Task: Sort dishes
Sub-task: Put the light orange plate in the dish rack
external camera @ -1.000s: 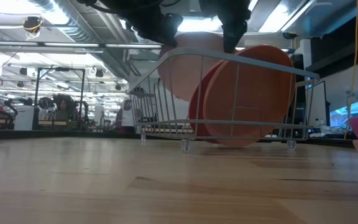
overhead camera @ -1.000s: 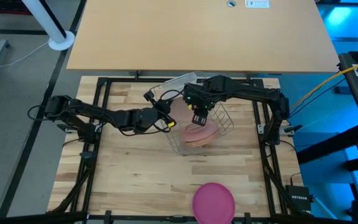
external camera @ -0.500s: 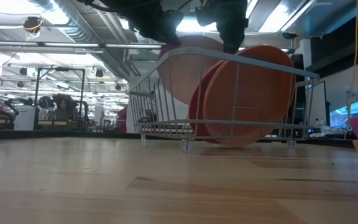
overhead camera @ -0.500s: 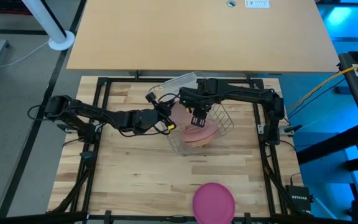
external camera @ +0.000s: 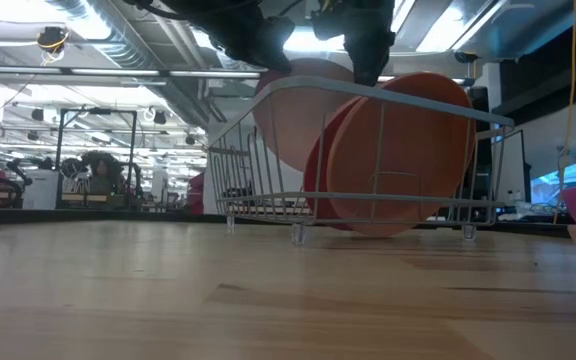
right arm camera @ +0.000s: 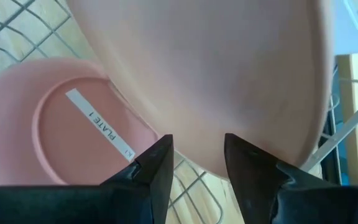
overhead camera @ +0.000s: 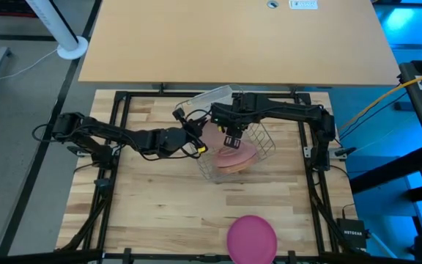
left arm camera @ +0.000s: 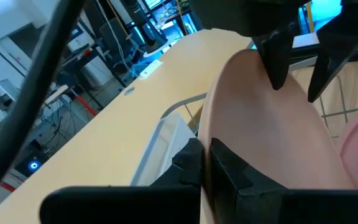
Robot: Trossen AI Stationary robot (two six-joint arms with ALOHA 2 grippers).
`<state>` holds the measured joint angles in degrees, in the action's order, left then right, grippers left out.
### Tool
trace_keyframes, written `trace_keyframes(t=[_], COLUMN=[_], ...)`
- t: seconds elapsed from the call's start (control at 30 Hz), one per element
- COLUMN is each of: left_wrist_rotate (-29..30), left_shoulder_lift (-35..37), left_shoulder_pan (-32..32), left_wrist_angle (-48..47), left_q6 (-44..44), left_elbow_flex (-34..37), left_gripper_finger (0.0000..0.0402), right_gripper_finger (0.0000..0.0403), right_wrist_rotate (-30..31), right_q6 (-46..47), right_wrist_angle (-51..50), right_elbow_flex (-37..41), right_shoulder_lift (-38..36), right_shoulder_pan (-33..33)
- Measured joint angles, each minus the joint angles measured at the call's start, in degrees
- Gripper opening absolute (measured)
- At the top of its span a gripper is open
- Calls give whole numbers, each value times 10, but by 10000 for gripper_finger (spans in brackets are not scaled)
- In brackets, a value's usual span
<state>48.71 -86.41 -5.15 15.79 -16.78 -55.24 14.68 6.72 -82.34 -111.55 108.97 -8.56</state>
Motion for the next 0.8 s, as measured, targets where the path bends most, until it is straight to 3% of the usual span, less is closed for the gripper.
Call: trace_keyframes(t=[0.47,0.8], left_wrist_rotate=[-11,-94], left_shoulder_lift=[0,2], left_shoulder_pan=[-1,-3], left_wrist_angle=[-1,6], left_q6=[-1,38], left_elbow_flex=[0,-2], left_gripper_finger=[9,15], right_gripper_finger=[149,150], right_wrist_rotate=[6,-24], right_q6=[-13,-14], right_wrist_angle=[9,-51], right_elbow_flex=[-1,-1], right_shoulder_lift=[31,32], right_shoulder_pan=[-1,-2])
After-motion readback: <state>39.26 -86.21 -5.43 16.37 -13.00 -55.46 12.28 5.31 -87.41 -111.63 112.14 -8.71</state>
